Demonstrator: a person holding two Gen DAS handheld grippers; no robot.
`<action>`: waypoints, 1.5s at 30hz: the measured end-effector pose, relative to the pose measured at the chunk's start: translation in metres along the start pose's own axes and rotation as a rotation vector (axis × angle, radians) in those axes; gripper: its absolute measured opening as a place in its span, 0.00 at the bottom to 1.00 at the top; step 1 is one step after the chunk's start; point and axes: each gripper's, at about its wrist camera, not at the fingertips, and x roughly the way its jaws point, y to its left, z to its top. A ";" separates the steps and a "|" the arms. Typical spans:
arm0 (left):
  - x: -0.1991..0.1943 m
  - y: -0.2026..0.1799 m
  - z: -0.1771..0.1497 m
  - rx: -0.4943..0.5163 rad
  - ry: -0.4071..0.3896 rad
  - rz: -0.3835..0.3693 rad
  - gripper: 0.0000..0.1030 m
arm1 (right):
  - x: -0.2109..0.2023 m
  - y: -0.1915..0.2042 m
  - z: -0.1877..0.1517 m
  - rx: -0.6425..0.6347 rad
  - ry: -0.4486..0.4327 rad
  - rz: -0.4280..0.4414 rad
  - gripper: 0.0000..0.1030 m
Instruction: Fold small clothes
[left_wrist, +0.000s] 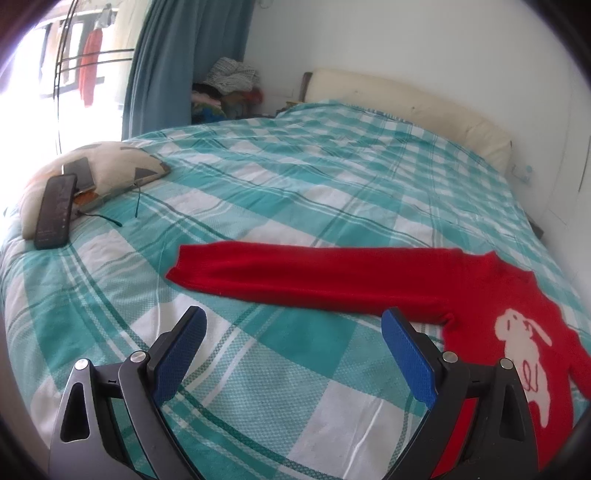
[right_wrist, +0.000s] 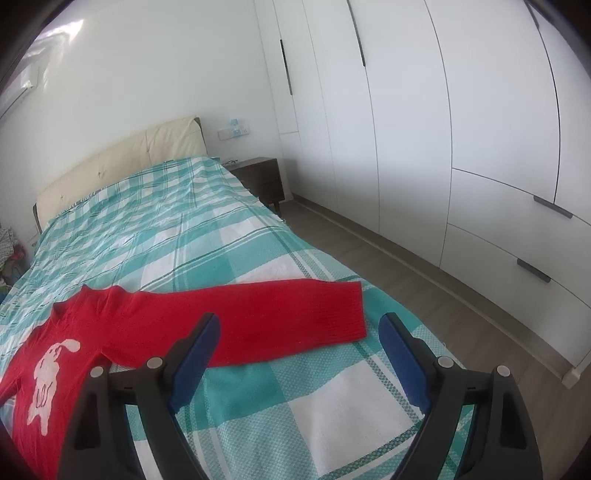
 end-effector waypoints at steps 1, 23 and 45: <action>0.001 -0.002 -0.001 0.007 0.003 0.000 0.94 | 0.001 0.001 0.000 -0.005 0.001 0.002 0.84; 0.000 -0.003 -0.001 0.002 -0.027 0.026 0.94 | 0.014 0.007 -0.003 -0.015 0.031 0.009 0.84; 0.005 -0.001 -0.003 -0.003 -0.010 0.033 0.94 | 0.015 0.008 -0.006 -0.014 0.033 0.010 0.84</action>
